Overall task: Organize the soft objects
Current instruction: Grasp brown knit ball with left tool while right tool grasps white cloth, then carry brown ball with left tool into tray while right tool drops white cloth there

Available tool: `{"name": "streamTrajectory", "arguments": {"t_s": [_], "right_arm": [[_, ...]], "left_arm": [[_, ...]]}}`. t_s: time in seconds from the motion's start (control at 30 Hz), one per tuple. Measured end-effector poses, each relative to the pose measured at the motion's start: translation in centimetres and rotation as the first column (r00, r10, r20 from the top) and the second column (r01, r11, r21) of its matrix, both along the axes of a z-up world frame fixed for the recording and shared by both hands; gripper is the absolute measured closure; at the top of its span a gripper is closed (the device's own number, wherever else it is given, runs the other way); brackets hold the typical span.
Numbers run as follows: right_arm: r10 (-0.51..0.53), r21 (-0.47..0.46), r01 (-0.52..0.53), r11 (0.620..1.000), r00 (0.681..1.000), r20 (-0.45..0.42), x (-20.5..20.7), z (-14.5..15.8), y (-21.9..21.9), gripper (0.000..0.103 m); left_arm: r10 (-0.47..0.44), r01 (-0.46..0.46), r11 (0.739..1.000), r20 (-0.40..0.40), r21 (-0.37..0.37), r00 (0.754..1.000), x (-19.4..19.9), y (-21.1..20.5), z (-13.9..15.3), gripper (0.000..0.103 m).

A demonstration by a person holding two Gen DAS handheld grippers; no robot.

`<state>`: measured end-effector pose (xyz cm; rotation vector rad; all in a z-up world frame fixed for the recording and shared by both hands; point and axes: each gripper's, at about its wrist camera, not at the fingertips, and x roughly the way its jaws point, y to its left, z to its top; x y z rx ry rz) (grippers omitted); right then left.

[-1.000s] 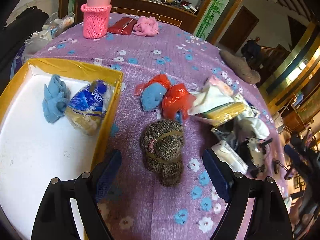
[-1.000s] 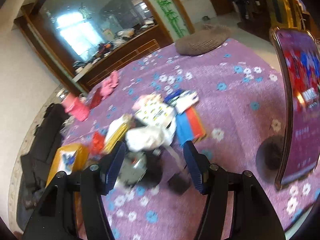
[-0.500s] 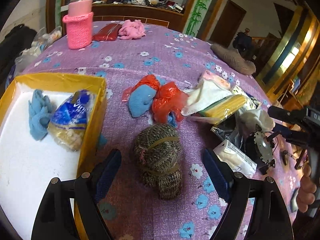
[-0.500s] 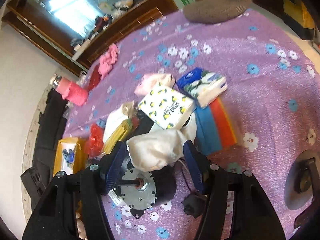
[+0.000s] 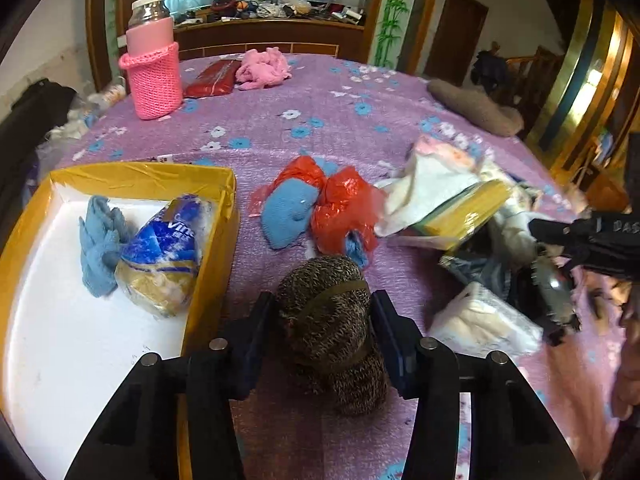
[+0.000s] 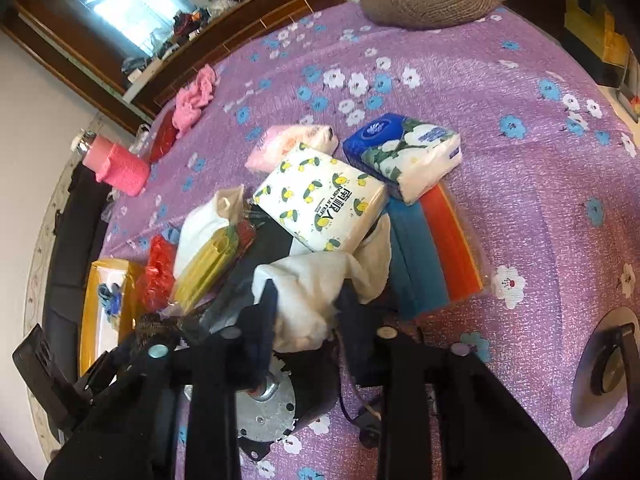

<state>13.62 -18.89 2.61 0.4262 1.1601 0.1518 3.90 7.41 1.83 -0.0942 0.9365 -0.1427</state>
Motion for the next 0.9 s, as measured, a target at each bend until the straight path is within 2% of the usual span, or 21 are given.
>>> {"name": "streamTrajectory", "arguments": {"t_s": [0.17, 0.33, 0.67, 0.77, 0.9], "right_arm": [[-0.021, 0.003, 0.021, 1.0, 0.997, 0.072, -1.1, 2.2, -0.3, 0.084], [-0.02, -0.006, 0.021, 1.0, 0.99, 0.138, -2.4, 4.6, -0.2, 0.084], [0.024, 0.026, -0.03, 0.999, 0.974, 0.225, -5.1, 9.2, 1.8, 0.084], [0.065, 0.037, -0.077, 0.996, 0.964, 0.259, -6.0, 10.9, 4.0, 0.084], [0.145, 0.066, -0.17, 0.983, 0.948, 0.285, -6.3, 12.2, 8.6, 0.084]], "left_arm": [[-0.01, 0.016, 0.994, 0.063, -0.104, 0.998, -1.0, 1.5, 1.4, 0.056], [-0.007, 0.027, 0.988, 0.133, -0.151, 0.991, -2.5, 3.0, 3.3, 0.056], [0.02, 0.023, 0.959, 0.148, -0.281, 0.989, -7.1, 7.9, 7.7, 0.056], [0.051, -0.003, 0.962, 0.168, -0.274, 0.984, -8.5, 10.7, 9.2, 0.056], [0.119, -0.081, 0.972, 0.167, -0.22, 0.979, -8.9, 15.1, 10.0, 0.056]]}}
